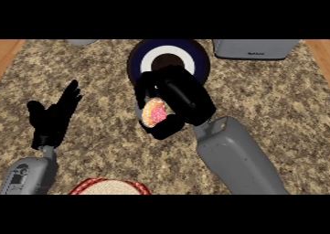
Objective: Pick the cupcake from the placemat and place it in the plate
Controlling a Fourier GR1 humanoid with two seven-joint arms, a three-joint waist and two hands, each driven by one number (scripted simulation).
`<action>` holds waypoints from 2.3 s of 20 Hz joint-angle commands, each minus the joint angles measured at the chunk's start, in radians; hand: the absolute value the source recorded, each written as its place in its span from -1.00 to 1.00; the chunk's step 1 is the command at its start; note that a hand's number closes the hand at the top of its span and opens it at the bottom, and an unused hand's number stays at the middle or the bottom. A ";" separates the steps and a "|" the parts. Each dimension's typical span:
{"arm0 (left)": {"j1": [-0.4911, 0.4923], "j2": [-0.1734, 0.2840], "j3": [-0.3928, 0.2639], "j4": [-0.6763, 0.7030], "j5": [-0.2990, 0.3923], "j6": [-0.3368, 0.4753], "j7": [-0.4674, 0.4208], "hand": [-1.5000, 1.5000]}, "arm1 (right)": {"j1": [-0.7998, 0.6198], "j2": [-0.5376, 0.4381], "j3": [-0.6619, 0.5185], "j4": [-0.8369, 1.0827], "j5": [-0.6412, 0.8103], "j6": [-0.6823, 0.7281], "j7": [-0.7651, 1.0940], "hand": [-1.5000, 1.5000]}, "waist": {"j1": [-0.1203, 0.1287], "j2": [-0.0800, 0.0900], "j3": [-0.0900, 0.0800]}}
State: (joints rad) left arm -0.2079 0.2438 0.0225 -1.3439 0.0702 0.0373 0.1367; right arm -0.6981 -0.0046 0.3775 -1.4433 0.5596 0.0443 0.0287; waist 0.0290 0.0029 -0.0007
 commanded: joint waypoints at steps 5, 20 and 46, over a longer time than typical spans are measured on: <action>0.049 -0.008 0.005 -0.049 -0.002 -0.001 -0.007 0.00 | -0.243 0.005 -0.233 0.318 -0.148 -0.015 0.036 1.00 | -0.005 0.000 0.001; -0.042 -0.012 0.013 0.035 -0.012 -0.025 -0.001 0.00 | -0.484 -0.109 -0.332 1.065 -0.021 -0.104 -0.352 1.00 | 0.023 0.023 0.000; -0.032 -0.024 0.002 -0.015 -0.022 -0.028 0.009 0.00 | -0.618 -0.199 -0.712 1.321 -0.409 0.415 -0.502 -1.00 | 0.035 0.025 0.001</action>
State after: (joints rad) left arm -0.2387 0.2264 0.0331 -1.3645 0.0562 0.0105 0.1580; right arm -1.2912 -0.1772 -0.2848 -0.1867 0.2053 0.3389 -0.5640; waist 0.0606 0.0232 0.0008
